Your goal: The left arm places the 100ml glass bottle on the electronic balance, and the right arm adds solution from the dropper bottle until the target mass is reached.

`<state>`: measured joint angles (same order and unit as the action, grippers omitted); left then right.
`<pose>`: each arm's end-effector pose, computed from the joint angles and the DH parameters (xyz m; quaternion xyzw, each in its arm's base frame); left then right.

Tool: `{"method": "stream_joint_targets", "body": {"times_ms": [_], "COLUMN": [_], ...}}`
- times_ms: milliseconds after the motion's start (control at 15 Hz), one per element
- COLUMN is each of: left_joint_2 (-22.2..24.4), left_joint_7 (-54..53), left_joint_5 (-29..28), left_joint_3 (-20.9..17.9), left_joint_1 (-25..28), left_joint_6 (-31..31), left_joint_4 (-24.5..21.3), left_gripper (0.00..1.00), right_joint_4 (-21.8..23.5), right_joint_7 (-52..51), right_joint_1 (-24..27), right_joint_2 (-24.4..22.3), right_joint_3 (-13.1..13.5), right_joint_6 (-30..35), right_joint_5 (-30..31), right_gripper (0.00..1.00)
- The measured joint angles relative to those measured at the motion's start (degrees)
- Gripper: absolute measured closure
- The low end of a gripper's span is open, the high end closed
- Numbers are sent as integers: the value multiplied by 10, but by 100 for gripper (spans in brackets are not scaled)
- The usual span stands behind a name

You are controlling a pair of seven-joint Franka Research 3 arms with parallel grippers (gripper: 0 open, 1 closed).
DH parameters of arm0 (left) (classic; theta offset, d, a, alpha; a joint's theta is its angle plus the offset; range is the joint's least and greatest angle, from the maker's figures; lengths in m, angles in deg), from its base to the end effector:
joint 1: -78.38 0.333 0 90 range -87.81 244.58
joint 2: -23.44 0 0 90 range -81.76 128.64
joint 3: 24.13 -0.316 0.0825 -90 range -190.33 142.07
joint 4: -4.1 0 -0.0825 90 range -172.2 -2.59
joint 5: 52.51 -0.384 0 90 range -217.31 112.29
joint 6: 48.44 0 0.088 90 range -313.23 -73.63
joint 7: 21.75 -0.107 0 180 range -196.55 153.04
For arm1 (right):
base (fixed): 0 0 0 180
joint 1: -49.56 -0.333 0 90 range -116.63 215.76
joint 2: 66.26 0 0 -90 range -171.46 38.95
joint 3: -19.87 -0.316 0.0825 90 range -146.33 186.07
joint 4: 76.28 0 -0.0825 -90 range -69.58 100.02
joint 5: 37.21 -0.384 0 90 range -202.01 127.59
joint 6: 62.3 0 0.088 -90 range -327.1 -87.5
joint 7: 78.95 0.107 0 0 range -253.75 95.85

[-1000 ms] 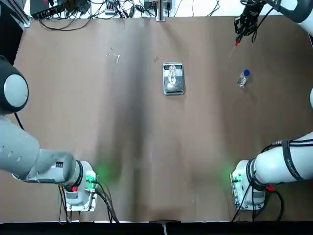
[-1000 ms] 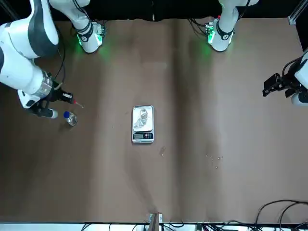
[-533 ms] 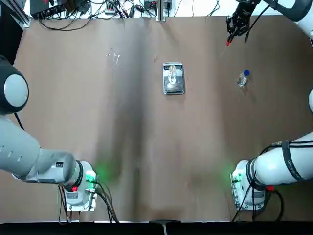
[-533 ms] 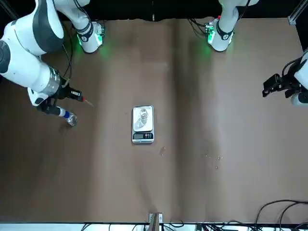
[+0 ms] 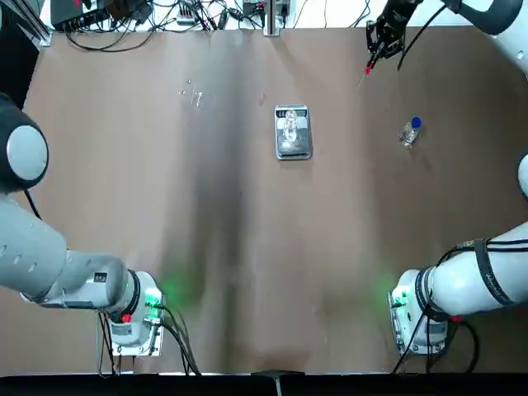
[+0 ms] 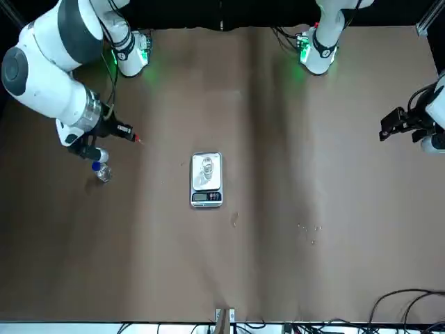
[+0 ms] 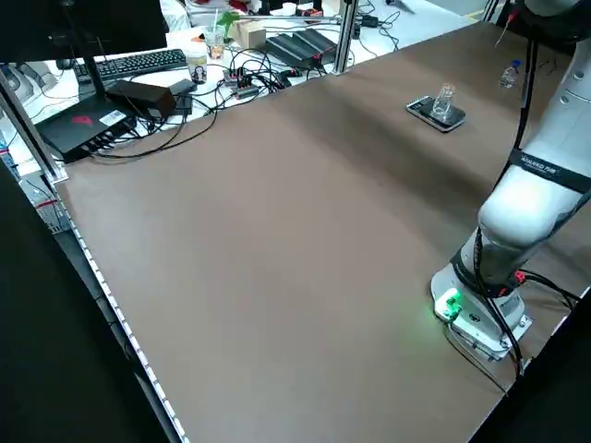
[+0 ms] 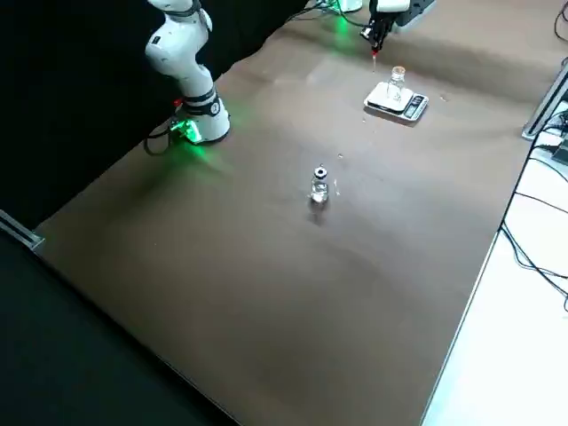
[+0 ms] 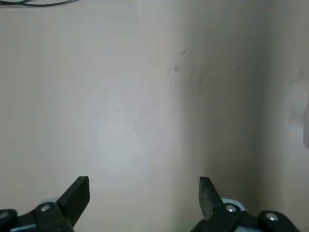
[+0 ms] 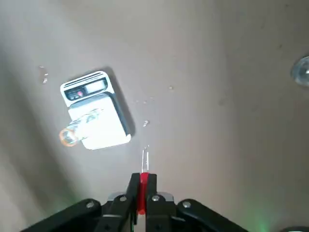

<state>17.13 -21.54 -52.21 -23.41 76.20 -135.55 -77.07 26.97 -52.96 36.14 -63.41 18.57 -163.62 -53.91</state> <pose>0.5833 -0.0297 0.6298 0.9997 -0.0236 -0.0033 0.0032 0.5447 0.1689 0.5069 -0.9803 0.1313 0.0880 0.1184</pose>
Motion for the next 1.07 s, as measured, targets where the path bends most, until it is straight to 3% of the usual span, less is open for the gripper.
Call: {"method": "stream_joint_targets", "body": {"times_ms": [600,1067], "left_joint_2": [0,0], "left_joint_7": [0,-1], "left_joint_5": [0,0], "left_joint_3": [0,-1], "left_joint_1": [1,1], "left_joint_6": [0,0], "left_joint_4": [0,0], "left_gripper": [0,0], "right_joint_4": [-15,-15], "right_joint_7": [73,146], "right_joint_1": [-65,-133], "right_joint_2": [1,30], "right_joint_3": [0,0], "right_joint_6": [-57,-158], "right_joint_5": [-35,-47], "right_gripper": [92,92]}}
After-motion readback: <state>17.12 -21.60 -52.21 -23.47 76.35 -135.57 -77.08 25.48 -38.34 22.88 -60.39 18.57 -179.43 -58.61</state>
